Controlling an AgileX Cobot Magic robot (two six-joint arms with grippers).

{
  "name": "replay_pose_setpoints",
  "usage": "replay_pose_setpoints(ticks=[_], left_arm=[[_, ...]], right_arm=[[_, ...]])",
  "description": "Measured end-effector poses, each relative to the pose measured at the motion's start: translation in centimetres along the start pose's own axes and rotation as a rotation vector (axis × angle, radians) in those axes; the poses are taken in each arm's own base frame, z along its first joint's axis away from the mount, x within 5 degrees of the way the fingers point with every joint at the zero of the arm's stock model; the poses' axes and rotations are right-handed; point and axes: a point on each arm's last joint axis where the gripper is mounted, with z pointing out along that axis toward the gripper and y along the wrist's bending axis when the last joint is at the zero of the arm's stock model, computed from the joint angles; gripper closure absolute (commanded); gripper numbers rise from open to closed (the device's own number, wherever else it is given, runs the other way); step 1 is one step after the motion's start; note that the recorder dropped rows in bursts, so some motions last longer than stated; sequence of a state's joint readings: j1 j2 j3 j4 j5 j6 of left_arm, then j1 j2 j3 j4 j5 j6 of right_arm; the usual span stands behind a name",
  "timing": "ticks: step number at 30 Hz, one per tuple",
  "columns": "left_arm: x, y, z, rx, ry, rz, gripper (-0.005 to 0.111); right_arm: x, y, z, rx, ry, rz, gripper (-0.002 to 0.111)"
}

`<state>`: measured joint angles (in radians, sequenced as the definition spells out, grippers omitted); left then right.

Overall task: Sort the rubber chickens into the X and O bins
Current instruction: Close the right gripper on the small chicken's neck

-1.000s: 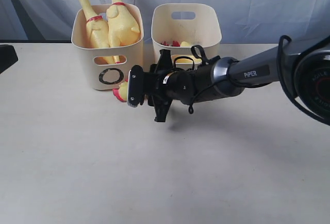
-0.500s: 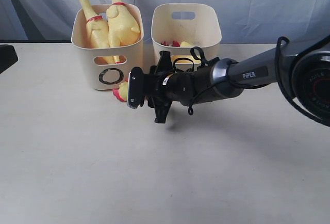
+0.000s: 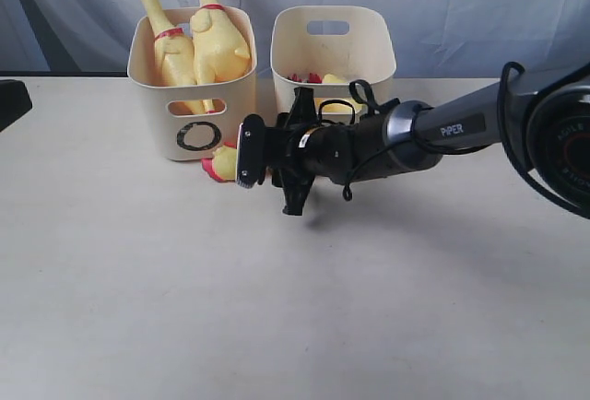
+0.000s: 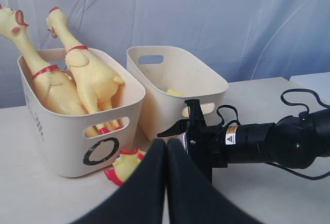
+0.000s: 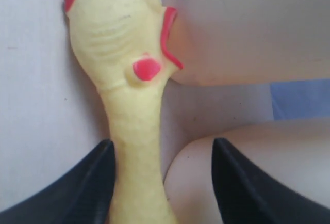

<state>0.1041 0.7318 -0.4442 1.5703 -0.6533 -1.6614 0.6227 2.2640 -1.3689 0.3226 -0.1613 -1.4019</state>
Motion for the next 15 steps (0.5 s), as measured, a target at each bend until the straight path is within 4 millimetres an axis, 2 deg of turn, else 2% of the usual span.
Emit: replay_pose_setpoints(ticks=[15], left_arm=[[0.0, 0.0, 0.0, 0.0, 0.0, 0.0, 0.106]], right_arm=[[0.5, 1.0, 0.9, -0.013, 0.012, -0.003, 0.055]])
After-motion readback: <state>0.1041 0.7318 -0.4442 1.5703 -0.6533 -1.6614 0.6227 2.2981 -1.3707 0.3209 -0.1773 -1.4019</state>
